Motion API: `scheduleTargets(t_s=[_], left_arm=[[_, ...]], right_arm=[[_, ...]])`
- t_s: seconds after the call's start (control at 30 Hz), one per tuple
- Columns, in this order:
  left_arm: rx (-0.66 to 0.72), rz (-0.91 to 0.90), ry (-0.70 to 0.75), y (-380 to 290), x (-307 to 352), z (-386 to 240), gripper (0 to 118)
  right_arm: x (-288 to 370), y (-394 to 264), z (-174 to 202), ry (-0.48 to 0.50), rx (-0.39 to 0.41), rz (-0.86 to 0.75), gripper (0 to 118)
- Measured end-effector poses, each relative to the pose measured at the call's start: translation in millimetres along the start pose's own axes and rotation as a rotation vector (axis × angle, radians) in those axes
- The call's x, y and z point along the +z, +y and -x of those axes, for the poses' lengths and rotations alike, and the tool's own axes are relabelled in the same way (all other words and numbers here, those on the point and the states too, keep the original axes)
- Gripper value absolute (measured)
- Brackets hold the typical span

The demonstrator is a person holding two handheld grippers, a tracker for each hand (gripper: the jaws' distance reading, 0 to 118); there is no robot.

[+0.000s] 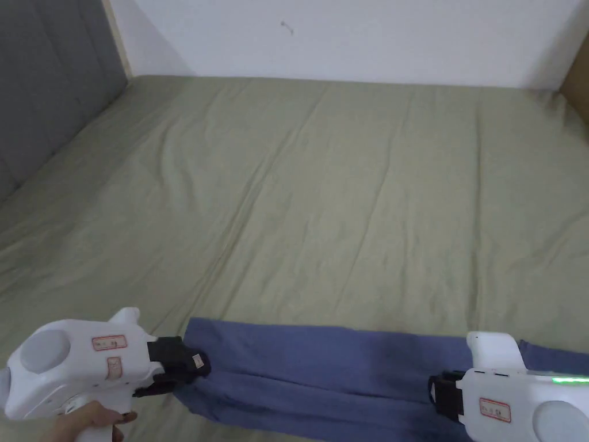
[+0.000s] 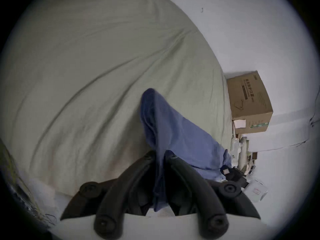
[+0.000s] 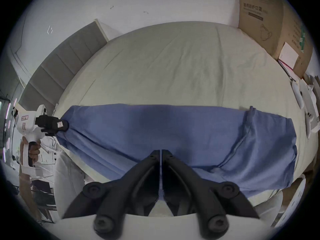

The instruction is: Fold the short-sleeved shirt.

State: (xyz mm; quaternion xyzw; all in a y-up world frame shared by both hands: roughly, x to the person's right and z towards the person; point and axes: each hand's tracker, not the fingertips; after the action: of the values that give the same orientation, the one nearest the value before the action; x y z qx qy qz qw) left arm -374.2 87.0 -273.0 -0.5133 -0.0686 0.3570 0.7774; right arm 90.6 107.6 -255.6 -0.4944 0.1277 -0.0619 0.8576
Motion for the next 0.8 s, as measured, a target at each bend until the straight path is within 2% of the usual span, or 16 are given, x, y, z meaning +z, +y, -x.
scheduleTargets(t_s=[0.07, 0.2, 0.3, 0.4, 0.5, 0.57, 0.6, 0.63, 0.67, 0.7, 0.73, 0.8], left_arm=[[-0.060, -0.012, 0.010, -0.8, 4.7, -25.1, 9], [-0.268, -0.027, 0.010, -16.7, 14.3, -105.2, 9], [-0.413, -0.022, -0.026, -35.6, 9.0, -168.0, 9], [-0.561, 0.036, -0.098, -51.9, -17.0, -214.0, 9], [-0.640, 0.134, -0.140, -80.2, -57.5, -250.3, 9], [-0.706, 0.181, -0.118, -97.1, -86.9, -266.4, 10], [-0.718, 0.196, -0.122, -105.8, -102.2, -272.2, 22], [-0.722, 0.221, -0.140, -113.4, -117.6, -275.6, 41], [-0.706, 0.237, -0.142, -118.8, -129.0, -277.5, 73], [-0.690, 0.270, -0.137, -122.8, -141.4, -278.2, 73], [-0.683, 0.291, -0.117, -125.1, -151.8, -278.3, 85], [-0.651, 0.261, -0.085, -126.6, -157.6, -275.3, 118]], right_arm=[[9.9, -1.5, -10.6, 0.008, -0.021, -0.021, 3], [30.6, -4.2, -36.6, -0.007, -0.071, -0.070, 3], [46.5, -8.1, -60.4, -0.007, -0.143, -0.110, 3], [58.2, -15.8, -83.6, -0.024, -0.189, -0.131, 3], [68.9, -26.1, -97.5, -0.049, -0.223, -0.139, 3], [73.5, -34.4, -107.2, -0.058, -0.245, -0.140, 3], [76.2, -37.7, -111.3, -0.065, -0.264, -0.143, 3], [77.4, -41.4, -115.8, -0.070, -0.279, -0.141, 3], [78.3, -44.5, -119.5, -0.074, -0.295, -0.140, 3], [79.2, -47.7, -123.1, -0.082, -0.312, -0.139, 3], [80.4, -49.8, -127.1, -0.089, -0.328, -0.136, 3], [83.8, -54.5, -130.6, -0.090, -0.348, -0.138, 3]])
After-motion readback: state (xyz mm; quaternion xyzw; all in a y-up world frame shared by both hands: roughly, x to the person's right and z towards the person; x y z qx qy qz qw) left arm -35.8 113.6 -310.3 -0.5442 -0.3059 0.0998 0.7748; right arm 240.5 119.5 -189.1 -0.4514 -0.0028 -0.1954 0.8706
